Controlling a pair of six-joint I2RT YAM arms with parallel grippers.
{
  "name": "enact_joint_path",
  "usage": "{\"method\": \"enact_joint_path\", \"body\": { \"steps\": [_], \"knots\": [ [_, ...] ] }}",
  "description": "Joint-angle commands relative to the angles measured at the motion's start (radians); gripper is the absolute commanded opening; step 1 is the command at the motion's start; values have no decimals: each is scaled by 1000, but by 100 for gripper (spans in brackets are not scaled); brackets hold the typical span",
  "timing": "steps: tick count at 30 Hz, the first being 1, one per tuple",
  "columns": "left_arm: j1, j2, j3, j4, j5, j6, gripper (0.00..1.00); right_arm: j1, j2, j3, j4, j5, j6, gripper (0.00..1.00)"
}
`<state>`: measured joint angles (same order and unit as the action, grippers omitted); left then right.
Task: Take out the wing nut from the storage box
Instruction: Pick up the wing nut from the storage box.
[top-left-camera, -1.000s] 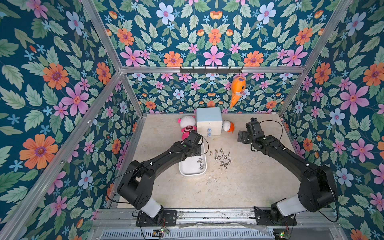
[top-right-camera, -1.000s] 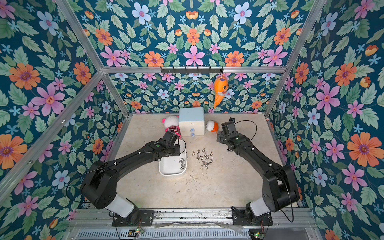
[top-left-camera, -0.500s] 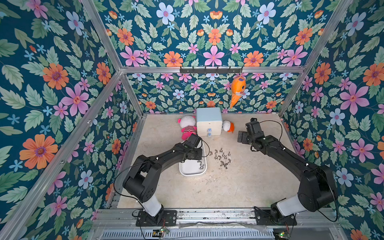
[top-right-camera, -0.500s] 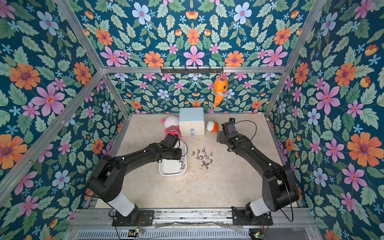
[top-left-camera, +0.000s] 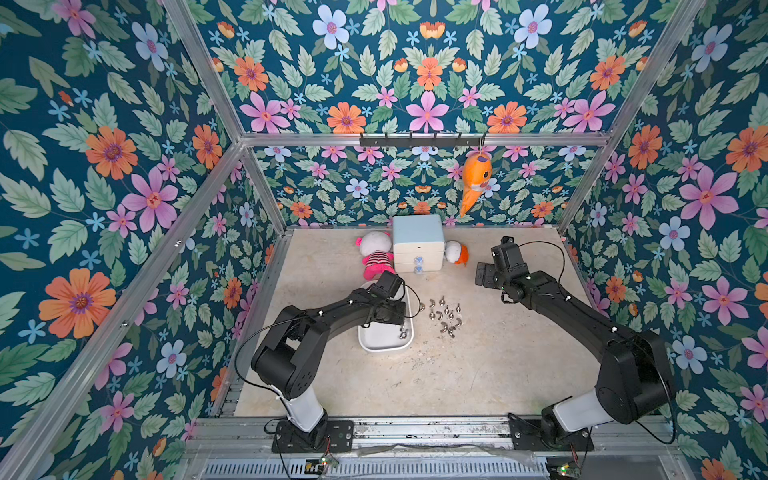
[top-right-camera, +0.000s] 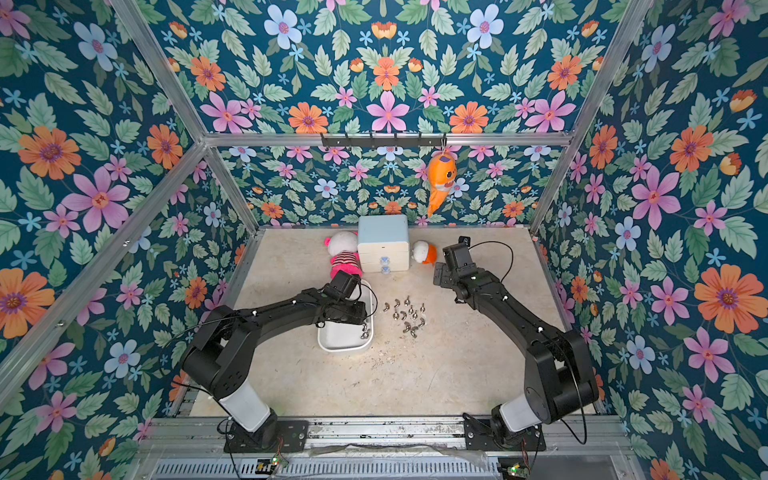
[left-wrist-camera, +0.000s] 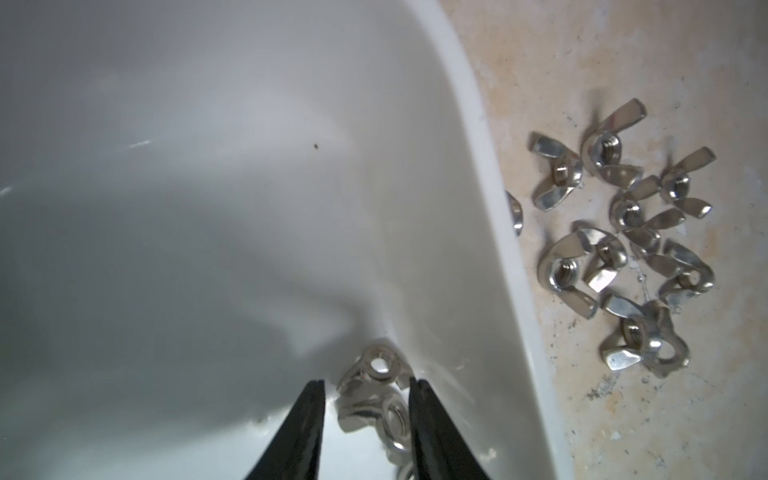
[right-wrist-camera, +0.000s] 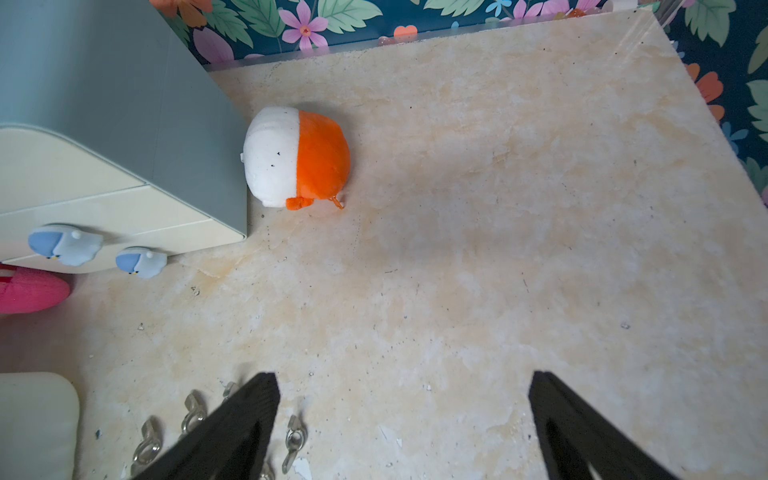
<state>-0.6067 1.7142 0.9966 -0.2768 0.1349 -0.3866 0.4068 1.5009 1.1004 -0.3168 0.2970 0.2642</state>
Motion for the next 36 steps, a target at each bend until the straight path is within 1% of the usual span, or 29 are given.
{"method": "enact_joint_path", "body": {
  "steps": [1, 10, 15, 19, 21, 27, 30, 36],
  "knots": [
    [2, 13, 5, 13, 6, 13, 40, 1, -5, -4, 5, 8, 5, 99],
    [0, 47, 2, 29, 38, 26, 41, 1, -6, -4, 3, 10, 5, 99],
    [-5, 63, -3, 30, 22, 26, 41, 1, -7, -5, 3, 10, 6, 99],
    [-13, 85, 0, 17, 5, 25, 36, 1, -7, -5, 4, 8, 7, 99],
    [-21, 91, 5, -3, -22, 23, 35, 1, -7, -4, 4, 8, 7, 99],
    [-30, 69, -6, -33, -66, 19, 29, 1, -5, -1, 4, 6, 8, 99],
    [-30, 42, -20, -43, -72, 17, 30, 2, -4, -1, 5, 2, 9, 99],
    [-30, -16, -42, -53, -73, 13, 39, 6, -1, 3, 9, 0, 11, 99]
  ]
}}
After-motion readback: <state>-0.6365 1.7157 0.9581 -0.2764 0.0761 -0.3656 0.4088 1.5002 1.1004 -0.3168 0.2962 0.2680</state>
